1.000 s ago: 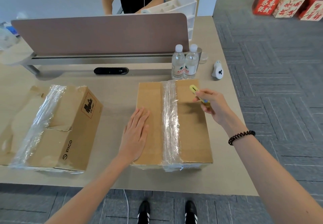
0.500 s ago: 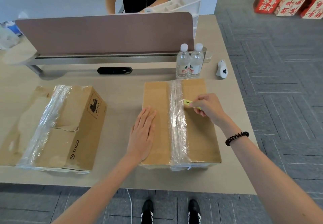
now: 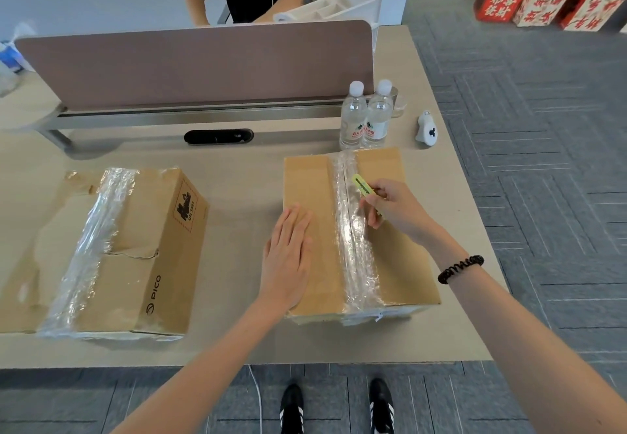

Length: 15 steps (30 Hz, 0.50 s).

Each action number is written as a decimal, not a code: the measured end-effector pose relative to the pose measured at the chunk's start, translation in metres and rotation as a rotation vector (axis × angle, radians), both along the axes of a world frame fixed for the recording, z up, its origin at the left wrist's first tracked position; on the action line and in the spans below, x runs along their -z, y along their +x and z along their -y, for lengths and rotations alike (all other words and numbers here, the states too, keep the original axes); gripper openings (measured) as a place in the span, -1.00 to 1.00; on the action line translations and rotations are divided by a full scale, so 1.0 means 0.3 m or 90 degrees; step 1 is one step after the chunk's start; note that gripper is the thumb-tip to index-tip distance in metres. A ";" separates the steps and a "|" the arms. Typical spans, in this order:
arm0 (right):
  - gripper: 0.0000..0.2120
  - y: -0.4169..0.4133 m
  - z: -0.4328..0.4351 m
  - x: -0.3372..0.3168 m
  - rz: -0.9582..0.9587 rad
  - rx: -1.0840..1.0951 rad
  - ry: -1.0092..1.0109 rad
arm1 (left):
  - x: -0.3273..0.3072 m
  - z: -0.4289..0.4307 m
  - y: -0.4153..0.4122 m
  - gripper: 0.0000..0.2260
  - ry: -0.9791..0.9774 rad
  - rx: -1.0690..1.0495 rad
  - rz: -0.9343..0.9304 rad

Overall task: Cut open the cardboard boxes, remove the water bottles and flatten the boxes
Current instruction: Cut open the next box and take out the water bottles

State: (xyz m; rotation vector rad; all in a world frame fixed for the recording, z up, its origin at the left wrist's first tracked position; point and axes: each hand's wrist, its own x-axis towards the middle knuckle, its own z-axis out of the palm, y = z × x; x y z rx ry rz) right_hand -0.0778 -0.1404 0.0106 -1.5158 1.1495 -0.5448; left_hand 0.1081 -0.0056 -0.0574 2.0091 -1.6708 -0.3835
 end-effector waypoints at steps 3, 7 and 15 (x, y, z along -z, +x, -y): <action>-0.85 0.027 -0.010 0.003 -0.058 0.073 -0.079 | 0.006 -0.001 0.007 -0.59 -0.004 0.004 -0.006; -0.85 0.079 0.007 0.010 -0.156 0.129 -0.130 | 0.013 0.001 0.008 -0.55 -0.013 0.015 -0.015; -0.74 0.150 -0.032 -0.013 -0.343 0.095 -0.196 | 0.025 0.005 0.010 -0.56 -0.025 0.002 -0.018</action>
